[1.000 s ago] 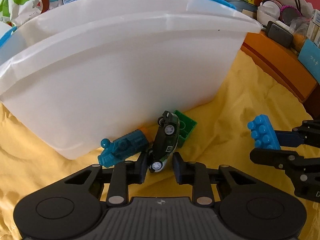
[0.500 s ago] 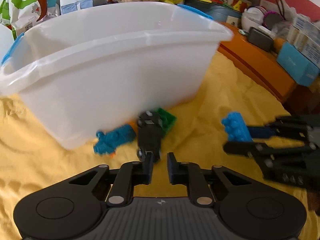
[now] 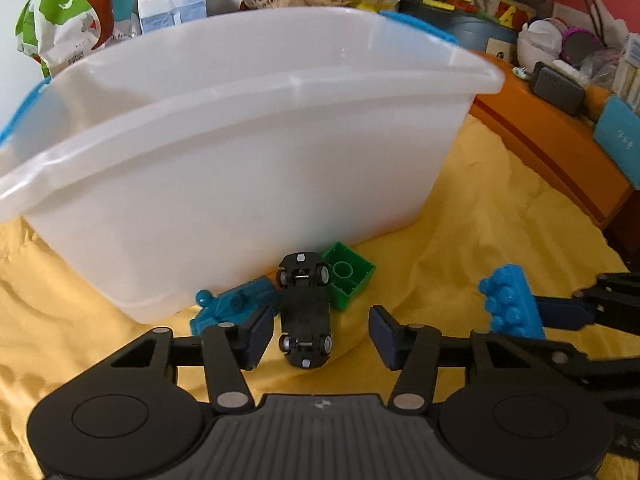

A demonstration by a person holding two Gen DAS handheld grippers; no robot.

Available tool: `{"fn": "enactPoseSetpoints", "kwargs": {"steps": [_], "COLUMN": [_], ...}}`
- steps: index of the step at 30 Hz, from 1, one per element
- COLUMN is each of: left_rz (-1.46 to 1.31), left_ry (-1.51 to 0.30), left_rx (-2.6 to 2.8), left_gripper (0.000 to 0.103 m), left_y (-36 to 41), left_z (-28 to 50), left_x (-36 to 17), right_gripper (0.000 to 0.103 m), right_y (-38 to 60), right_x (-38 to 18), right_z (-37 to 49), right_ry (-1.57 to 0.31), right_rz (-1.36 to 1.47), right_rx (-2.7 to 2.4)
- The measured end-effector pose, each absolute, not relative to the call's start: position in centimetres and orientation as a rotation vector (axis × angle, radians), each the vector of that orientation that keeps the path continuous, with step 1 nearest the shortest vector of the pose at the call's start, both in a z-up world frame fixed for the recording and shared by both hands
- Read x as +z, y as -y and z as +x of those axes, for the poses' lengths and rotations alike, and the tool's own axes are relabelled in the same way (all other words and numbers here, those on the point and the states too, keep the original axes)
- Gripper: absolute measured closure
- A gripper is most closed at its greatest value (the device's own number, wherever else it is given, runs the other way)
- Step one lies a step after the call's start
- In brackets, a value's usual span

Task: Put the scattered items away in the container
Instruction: 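Grasp the dark green toy car with the left tool while the right tool holds the blue brick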

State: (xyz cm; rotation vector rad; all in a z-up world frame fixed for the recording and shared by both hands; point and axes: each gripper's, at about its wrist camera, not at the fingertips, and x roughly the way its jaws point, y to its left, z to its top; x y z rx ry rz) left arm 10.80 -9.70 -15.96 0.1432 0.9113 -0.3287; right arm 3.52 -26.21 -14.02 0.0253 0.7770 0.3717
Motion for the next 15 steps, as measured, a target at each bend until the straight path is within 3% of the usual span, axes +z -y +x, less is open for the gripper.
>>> {"fn": "enactPoseSetpoints", "kwargs": {"steps": [2, 4, 5, 15], "left_rz": [0.128, 0.119, 0.12, 0.105], "left_ry": [-0.926, -0.942, -0.95, -0.923], "left_rx": [-0.333, -0.331, -0.332, -0.344], "left_gripper": [0.054, 0.078, 0.081, 0.085], "left_y": [9.77, 9.74, 9.69, 8.92], "left_z": [11.21, 11.65, 11.85, 11.2], "left_x": [-16.27, -16.65, -16.85, -16.08], "right_gripper": [0.069, 0.069, 0.069, 0.069], "right_y": [26.45, 26.64, 26.72, 26.86], "right_x": [-14.08, -14.11, -14.12, -13.87], "right_z": [3.45, 3.4, 3.39, 3.63], "right_ry": [-0.779, -0.78, -0.779, -0.755], "right_rz": [0.029, 0.032, 0.033, 0.021], "right_rx": [0.368, 0.365, 0.363, 0.359]}}
